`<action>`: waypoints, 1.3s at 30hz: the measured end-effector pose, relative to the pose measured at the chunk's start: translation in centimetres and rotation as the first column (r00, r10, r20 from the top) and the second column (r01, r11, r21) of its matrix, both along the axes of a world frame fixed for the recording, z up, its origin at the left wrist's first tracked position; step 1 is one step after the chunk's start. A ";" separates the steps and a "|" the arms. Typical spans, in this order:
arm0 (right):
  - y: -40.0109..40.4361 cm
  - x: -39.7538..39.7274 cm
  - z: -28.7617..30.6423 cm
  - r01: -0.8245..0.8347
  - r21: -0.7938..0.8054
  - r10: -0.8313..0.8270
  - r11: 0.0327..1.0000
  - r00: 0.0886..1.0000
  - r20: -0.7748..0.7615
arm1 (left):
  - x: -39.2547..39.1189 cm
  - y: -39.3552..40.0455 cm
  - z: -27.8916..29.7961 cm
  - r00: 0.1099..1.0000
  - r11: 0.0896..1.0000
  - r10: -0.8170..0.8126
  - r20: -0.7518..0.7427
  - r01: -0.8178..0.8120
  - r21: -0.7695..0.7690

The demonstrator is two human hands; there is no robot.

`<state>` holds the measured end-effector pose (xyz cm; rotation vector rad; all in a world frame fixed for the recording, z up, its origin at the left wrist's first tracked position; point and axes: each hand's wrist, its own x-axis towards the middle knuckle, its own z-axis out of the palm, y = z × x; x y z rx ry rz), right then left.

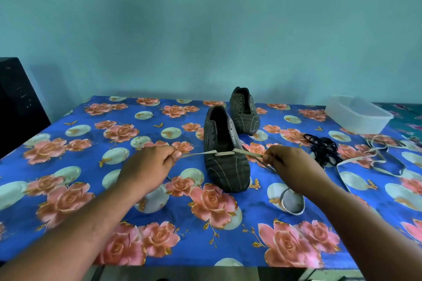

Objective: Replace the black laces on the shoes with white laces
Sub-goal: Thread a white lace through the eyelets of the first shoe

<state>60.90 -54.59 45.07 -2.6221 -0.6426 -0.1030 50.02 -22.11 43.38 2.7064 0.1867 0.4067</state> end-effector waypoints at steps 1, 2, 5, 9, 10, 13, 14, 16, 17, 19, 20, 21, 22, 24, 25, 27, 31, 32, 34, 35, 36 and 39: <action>-0.2 -0.1 0.0 0.010 -0.016 -0.010 1.000 1.000 0.004 | -0.1 0.4 -0.3 1.000 1.000 0.013 0.001 -0.013 0.008; -0.4 -0.1 0.0 0.015 -0.022 -0.015 1.000 1.000 0.006 | -0.1 0.6 -0.3 1.000 1.000 0.023 0.000 -0.023 0.017; -0.4 0.0 0.0 0.001 -0.017 -0.001 1.000 1.000 0.008 | 0.1 0.3 0.0 0.999 0.998 0.033 -0.010 -0.032 0.055; -0.4 0.0 -0.4 -0.133 0.052 0.139 0.990 0.981 -0.136 | 0.3 -0.1 0.1 0.996 0.998 -0.007 -0.092 0.013 0.066; -0.4 0.0 -0.5 -0.165 0.042 0.170 0.985 0.966 -0.193 | 0.2 -0.1 0.3 0.993 0.998 -0.016 -0.119 0.024 0.062; -0.3 0.8 -0.9 -0.256 -0.034 0.230 0.966 0.912 -0.340 | 0.5 -0.2 0.9 0.967 0.996 -0.082 -0.242 0.085 0.003; -0.2 1.3 -1.0 -0.266 -0.028 0.238 0.963 0.900 -0.366 | 0.7 -0.1 1.2 0.947 0.993 -0.118 -0.299 0.111 -0.039; 0.5 2.4 -0.7 -0.240 0.008 0.232 0.971 0.928 -0.293 | 1.5 0.4 1.9 0.911 0.984 -0.170 -0.377 0.138 -0.110; 1.0 2.9 -0.6 -0.196 0.036 0.199 0.980 0.959 -0.203 | 1.9 0.6 2.3 0.898 0.982 -0.186 -0.398 0.152 -0.116; 2.2 3.9 -0.3 -0.090 0.105 0.096 0.990 0.994 -0.052 | 2.7 0.6 3.2 0.886 0.978 -0.207 -0.414 0.181 -0.101; 2.8 4.4 -0.3 -0.048 0.098 0.048 0.994 0.999 -0.005 | 3.1 0.4 3.7 0.887 0.977 -0.212 -0.410 0.188 -0.098; 3.5 5.0 -0.4 -0.014 0.046 0.013 0.999 1.000 0.027 | 3.5 0.2 4.1 0.891 0.977 -0.211 -0.402 0.190 -0.092; 4.1 5.5 -0.6 0.018 -0.036 -0.016 0.999 0.999 0.045 | 3.9 -0.1 4.5 0.896 0.979 -0.204 -0.394 0.184 -0.087; 5.2 6.3 -1.2 0.069 -0.175 -0.061 0.982 0.997 0.050 | 5.1 -0.4 4.7 0.922 0.983 -0.182 -0.341 0.160 -0.090; 5.6 6.5 -1.5 0.084 -0.210 -0.073 0.974 0.996 0.056 | 5.8 -0.4 4.4 0.943 0.985 -0.163 -0.290 0.141 -0.097; 6.2 6.6 -1.9 0.085 -0.246 -0.069 0.966 0.995 0.075 | 6.8 -0.8 3.5 0.979 0.978 -0.136 -0.154 0.107 -0.180; 6.5 6.5 -2.8 0.112 -0.217 -0.091 0.970 0.991 0.103 | 7.9 -2.3 1.7 0.980 0.896 -0.195 0.031 0.191 -0.401; 6.3 6.5 -2.9 0.119 -0.173 -0.104 0.978 0.990 0.094 | 7.8 -2.6 1.5 0.973 0.863 -0.227 0.045 0.222 -0.454; 5.8 6.3 -3.0 0.125 0.001 -0.125 0.992 0.990 0.070 | 7.7 -2.5 0.8 0.951 0.785 -0.307 0.037 0.275 -0.555; 5.6 6.0 -2.7 0.113 0.116 -0.121 0.987 0.991 0.057 | 7.5 -2.5 0.4 0.936 0.749 -0.349 0.034 0.301 -0.590; 5.6 5.6 -2.3 0.082 0.226 -0.093 0.971 0.995 0.040 | 7.3 -2.5 0.0 0.923 0.721 -0.384 0.034 0.323 -0.613; 6.0 3.8 -0.9 -0.075 0.382 0.087 0.921 0.996 -0.016 | 6.9 -2.6 -1.0 0.899 0.691 -0.437 0.033 0.359 -0.628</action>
